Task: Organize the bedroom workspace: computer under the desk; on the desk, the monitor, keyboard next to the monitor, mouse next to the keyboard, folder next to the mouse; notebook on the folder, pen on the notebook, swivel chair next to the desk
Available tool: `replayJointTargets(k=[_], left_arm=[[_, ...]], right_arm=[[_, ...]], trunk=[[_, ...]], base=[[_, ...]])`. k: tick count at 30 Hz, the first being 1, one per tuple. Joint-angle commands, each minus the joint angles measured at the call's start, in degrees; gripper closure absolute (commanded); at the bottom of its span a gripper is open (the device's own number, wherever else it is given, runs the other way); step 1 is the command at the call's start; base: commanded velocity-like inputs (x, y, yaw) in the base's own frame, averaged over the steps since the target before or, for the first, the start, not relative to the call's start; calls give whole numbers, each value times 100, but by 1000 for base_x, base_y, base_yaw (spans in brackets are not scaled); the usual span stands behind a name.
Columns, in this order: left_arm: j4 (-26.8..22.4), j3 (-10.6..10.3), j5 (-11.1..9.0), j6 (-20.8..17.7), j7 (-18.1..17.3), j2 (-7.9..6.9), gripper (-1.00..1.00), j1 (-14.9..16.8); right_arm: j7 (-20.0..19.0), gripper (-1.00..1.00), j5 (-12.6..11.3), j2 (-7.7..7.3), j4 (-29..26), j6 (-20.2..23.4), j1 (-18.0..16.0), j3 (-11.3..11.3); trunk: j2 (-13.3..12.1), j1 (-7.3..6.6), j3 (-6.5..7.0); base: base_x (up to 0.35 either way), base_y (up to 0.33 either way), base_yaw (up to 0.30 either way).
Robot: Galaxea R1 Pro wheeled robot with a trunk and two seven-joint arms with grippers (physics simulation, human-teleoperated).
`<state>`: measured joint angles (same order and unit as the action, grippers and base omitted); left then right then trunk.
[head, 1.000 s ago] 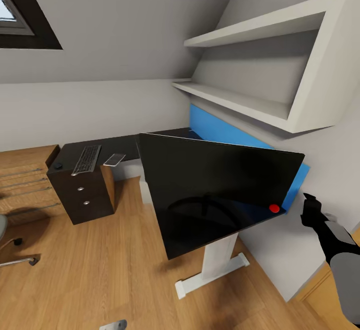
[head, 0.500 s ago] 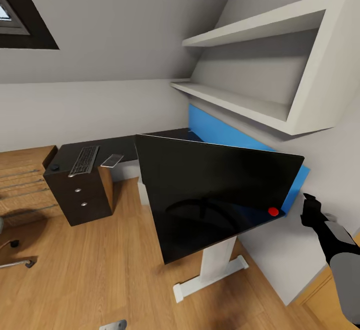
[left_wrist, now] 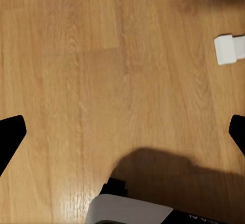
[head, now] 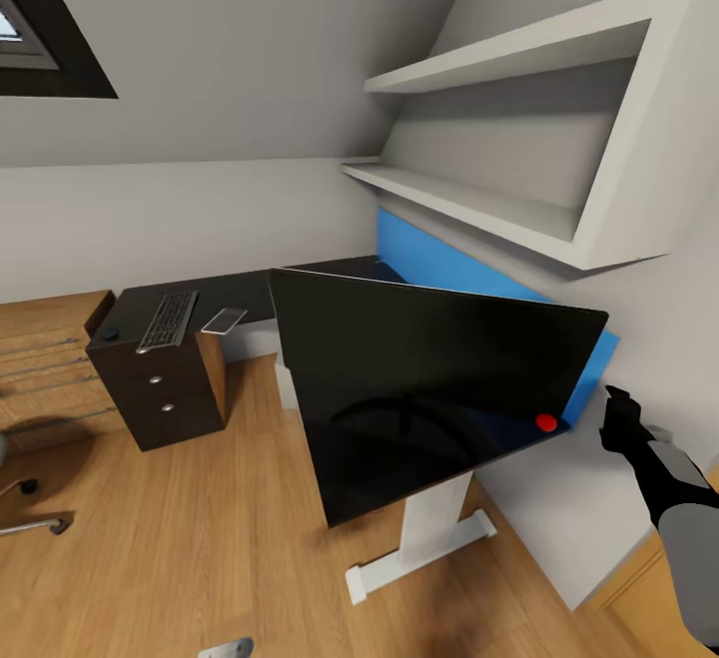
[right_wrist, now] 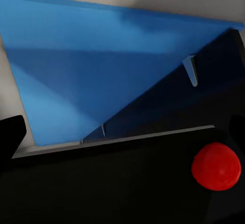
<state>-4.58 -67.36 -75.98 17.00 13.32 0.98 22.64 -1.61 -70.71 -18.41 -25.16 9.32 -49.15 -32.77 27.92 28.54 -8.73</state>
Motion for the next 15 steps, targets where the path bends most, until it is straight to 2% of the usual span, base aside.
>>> replayJointTargets(k=[1,7,15], left_arm=[[-8,-49,-28,12,39,-1,-100,4],[-8,-49,-24,14,39,1,-100,4],[-8,-49,-27,14,36,-1,-100,4]], right_arm=[[-18,-100,-24,3,2,34,-7,-37],[-20,-100,-25,9,2,34,-7,-37],[-21,-100,-23,13,2,29,-7,-37]], trunk=[[10,3,-11],[10,3,-11],[10,3,-11]], base=[[100,0,0],[180,0,0],[39,0,0]])
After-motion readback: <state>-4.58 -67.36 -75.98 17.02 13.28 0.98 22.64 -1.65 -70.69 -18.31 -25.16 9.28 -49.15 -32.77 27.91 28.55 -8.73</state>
